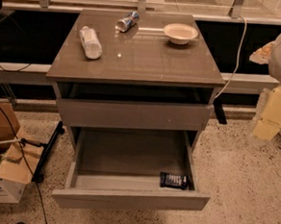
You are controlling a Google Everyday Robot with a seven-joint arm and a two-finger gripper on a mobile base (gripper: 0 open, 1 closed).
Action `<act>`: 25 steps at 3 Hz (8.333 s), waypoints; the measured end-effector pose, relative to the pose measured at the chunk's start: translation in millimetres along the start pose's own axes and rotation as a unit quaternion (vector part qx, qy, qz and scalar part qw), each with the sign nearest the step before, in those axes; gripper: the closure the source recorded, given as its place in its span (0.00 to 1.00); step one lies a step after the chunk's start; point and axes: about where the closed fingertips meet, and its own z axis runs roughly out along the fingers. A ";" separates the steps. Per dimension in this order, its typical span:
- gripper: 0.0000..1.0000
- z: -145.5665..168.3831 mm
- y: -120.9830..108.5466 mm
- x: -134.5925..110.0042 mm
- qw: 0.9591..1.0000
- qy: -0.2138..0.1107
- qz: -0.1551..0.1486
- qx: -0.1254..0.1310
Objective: Pick rxbar blueberry from middle drawer and place on counter
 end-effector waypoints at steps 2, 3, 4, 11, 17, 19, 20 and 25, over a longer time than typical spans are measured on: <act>0.00 10.5 -14.4 3.6 1.000 -0.018 0.008 0.022; 0.00 10.5 -14.4 3.6 1.000 -0.018 0.008 0.022; 0.00 33.4 -18.8 3.2 1.000 0.001 0.007 0.027; 0.00 236.5 -42.2 50.7 0.998 -0.051 -0.016 -0.024; 0.17 417.3 -50.8 81.4 0.990 -0.111 -0.002 -0.088; 0.00 514.7 -41.9 103.2 0.980 -0.143 0.033 -0.138; 0.00 539.6 -37.6 104.1 0.976 -0.158 0.042 -0.147; 0.00 593.0 -4.4 33.2 0.969 -0.138 -0.055 -0.199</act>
Offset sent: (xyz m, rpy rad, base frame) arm 0.0349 -0.0172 -0.0265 0.0672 -0.0766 -0.0358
